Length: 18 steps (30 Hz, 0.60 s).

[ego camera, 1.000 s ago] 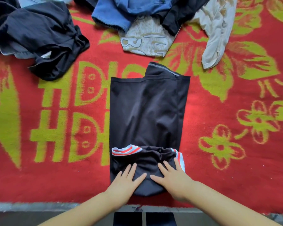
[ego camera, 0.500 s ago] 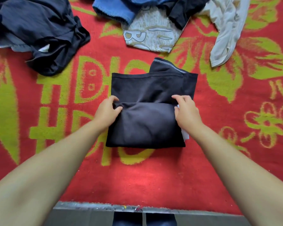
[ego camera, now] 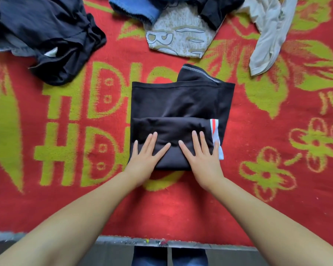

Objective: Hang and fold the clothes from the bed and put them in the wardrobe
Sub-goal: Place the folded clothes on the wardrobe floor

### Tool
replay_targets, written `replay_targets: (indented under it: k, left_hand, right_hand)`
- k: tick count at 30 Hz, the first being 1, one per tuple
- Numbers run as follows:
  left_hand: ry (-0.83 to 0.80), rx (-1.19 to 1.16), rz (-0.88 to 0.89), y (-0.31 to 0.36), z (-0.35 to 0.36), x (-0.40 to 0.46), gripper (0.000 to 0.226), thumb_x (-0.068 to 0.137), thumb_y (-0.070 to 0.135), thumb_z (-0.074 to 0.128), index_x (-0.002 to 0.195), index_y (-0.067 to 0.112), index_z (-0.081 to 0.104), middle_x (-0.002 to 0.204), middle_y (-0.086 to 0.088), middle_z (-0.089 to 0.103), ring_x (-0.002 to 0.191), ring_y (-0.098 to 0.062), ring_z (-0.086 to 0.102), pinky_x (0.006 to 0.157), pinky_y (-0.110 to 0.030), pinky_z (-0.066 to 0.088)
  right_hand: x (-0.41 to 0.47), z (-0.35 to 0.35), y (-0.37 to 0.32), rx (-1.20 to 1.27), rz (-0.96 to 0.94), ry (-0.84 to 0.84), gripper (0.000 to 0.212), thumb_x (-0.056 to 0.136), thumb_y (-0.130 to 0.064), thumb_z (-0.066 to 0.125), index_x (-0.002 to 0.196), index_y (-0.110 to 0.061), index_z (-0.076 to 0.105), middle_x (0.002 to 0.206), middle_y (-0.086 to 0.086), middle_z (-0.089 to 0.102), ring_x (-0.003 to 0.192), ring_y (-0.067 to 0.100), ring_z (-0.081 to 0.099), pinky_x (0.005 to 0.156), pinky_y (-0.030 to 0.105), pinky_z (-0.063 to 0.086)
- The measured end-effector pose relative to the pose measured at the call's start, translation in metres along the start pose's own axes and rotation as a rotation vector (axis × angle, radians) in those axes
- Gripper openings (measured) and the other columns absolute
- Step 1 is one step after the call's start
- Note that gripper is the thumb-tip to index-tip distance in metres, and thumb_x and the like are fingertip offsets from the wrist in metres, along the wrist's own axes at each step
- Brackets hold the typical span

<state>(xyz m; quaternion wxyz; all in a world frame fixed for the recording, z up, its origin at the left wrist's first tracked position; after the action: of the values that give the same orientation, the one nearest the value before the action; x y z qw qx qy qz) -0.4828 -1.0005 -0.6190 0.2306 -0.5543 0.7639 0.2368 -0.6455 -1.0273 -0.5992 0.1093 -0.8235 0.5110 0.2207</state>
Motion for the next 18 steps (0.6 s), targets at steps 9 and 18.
replay_targets:
  k: [9, 18]
  left_hand:
    - [-0.609, -0.491, 0.179, -0.014, -0.069, -0.017, 0.060, 0.079, -0.007, 0.033, 0.115, 0.037, 0.052, 0.092, 0.003, 0.063, 0.067, 0.001, 0.059, 0.060, -0.016, 0.047]
    - [0.137, -0.774, -0.317, -0.121, -0.126, 0.090, 0.023, 0.085, 0.009, 0.055, 0.107, 0.012, 0.061, 0.099, -0.012, 0.062, 0.093, -0.026, 0.056, 0.075, -0.031, 0.041]
  right_hand:
    - [0.003, -0.067, 0.007, 0.316, -0.220, -0.352, 0.041, 0.084, -0.005, 0.045, 0.119, -0.018, 0.061, 0.121, 0.008, 0.062, 0.117, 0.029, 0.054, 0.097, 0.037, 0.042]
    - [0.126, -0.121, 0.091, 0.307, 0.114, 0.178, 0.041, 0.095, -0.016, 0.046, 0.136, -0.021, 0.049, 0.137, 0.012, 0.049, 0.130, 0.030, 0.041, 0.105, 0.047, 0.030]
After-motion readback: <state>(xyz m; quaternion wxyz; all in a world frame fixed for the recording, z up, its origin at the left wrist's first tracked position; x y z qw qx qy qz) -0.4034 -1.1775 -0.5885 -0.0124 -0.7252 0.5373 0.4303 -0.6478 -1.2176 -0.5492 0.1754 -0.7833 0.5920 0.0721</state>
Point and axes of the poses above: each hand's wrist, its own x-axis towards the middle knuckle, its own z-axis out of the palm, y = z × x, the point moved 6 cm from there along x, towards the middle knuckle
